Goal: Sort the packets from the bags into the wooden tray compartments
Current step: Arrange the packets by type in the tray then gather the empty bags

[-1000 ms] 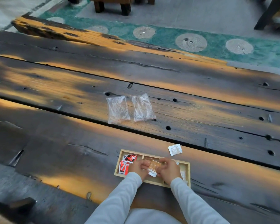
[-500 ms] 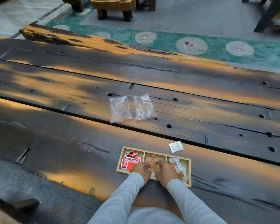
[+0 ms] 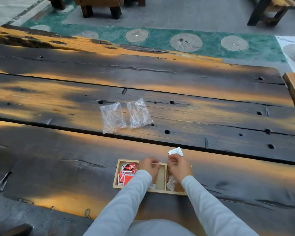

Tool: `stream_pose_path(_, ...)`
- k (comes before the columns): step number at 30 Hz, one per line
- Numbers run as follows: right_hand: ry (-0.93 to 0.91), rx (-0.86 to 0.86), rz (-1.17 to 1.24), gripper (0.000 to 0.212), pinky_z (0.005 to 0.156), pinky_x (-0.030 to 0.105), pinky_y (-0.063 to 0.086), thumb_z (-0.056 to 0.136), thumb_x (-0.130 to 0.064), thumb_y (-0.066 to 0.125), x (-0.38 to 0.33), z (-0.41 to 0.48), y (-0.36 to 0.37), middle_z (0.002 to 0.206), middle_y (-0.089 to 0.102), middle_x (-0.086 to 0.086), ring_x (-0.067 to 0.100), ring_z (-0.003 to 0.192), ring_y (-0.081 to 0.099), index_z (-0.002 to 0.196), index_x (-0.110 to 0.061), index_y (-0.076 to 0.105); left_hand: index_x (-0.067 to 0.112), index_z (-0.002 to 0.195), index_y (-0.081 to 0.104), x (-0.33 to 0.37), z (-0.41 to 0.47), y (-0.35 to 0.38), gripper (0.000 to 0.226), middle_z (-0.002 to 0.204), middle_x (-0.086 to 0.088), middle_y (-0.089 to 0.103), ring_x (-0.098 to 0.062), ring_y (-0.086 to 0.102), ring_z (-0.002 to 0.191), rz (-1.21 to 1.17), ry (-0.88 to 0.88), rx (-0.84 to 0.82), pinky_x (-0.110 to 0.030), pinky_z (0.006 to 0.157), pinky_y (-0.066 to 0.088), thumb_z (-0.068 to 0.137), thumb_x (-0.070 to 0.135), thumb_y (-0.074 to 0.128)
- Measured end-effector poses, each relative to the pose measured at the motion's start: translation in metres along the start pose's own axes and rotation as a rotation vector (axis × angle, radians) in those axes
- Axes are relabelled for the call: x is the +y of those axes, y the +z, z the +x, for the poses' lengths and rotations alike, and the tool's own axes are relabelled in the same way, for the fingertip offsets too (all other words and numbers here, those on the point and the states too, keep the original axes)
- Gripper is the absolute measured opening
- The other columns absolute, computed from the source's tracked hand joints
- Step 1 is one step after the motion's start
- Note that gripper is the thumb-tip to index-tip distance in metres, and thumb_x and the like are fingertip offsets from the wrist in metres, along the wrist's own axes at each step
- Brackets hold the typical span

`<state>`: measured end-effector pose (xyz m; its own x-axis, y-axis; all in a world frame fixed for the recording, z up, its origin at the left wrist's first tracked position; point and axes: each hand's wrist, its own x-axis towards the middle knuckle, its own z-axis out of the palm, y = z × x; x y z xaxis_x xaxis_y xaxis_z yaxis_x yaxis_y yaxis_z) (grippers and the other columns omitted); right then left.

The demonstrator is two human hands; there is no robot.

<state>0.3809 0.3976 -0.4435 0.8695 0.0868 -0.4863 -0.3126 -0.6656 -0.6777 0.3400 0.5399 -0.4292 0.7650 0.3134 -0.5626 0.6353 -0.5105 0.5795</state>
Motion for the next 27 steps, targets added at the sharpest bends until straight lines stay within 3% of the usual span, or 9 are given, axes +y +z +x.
stream_pose_path(5, 0.082, 0.057, 0.002, 0.03, 0.1, 0.034, 0.054, 0.091, -0.012, 0.064, 0.013, 0.022, -0.023, 0.116, 0.074, 0.005, 0.02, 0.101, 0.068, 0.121, -0.014, 0.068, 0.023, 0.116, 0.071, 0.022, 0.021, 0.007, 0.026, 0.12, 0.0, 0.07, -0.021, 0.064, 0.109, -0.022, -0.017, 0.005, -0.029, 0.099, 0.048, 0.094, 0.02, 0.058)
stream_pose_path(9, 0.126, 0.074, -0.02, 0.033, 0.088, 0.023, 0.054, 0.092, -0.014, 0.063, 0.021, 0.034, -0.034, 0.122, 0.073, 0.004, 0.021, 0.108, 0.068, 0.125, -0.017, 0.067, 0.023, 0.117, 0.07, 0.034, 0.037, 0.018, 0.027, 0.122, -0.001, 0.07, -0.02, 0.064, 0.11, -0.034, -0.051, -0.043, -0.028, 0.1, 0.046, 0.093, 0.019, 0.059)
stream_pose_path(14, 0.216, 0.037, -0.022, 0.039, 0.104, 0.036, 0.051, 0.092, -0.013, 0.064, 0.026, 0.055, -0.037, 0.129, 0.069, 0.007, 0.025, 0.117, 0.064, 0.13, -0.016, 0.063, 0.022, 0.119, 0.07, 0.049, 0.052, 0.028, 0.031, 0.124, -0.003, 0.068, -0.025, 0.063, 0.114, -0.02, -0.087, -0.089, -0.028, 0.1, 0.047, 0.091, 0.017, 0.057)
stream_pose_path(20, 0.258, -0.029, -0.09, 0.044, 0.108, 0.038, 0.045, 0.091, -0.018, 0.065, 0.024, 0.073, -0.034, 0.135, 0.063, 0.011, 0.03, 0.127, 0.056, 0.135, -0.016, 0.058, 0.021, 0.121, 0.066, 0.055, 0.072, 0.034, 0.033, 0.124, -0.009, 0.068, -0.027, 0.064, 0.108, -0.027, -0.164, -0.134, -0.027, 0.088, 0.051, 0.093, 0.019, 0.049)
stream_pose_path(27, 0.314, -0.076, -0.058, 0.045, 0.103, 0.038, 0.048, 0.088, -0.023, 0.067, 0.025, 0.09, -0.024, 0.132, 0.064, 0.009, 0.029, 0.122, 0.058, 0.131, -0.017, 0.057, 0.025, 0.119, 0.066, 0.065, 0.088, 0.043, 0.031, 0.123, -0.006, 0.068, -0.027, 0.065, 0.108, -0.083, -0.268, -0.169, -0.03, 0.097, 0.052, 0.089, 0.024, 0.059)
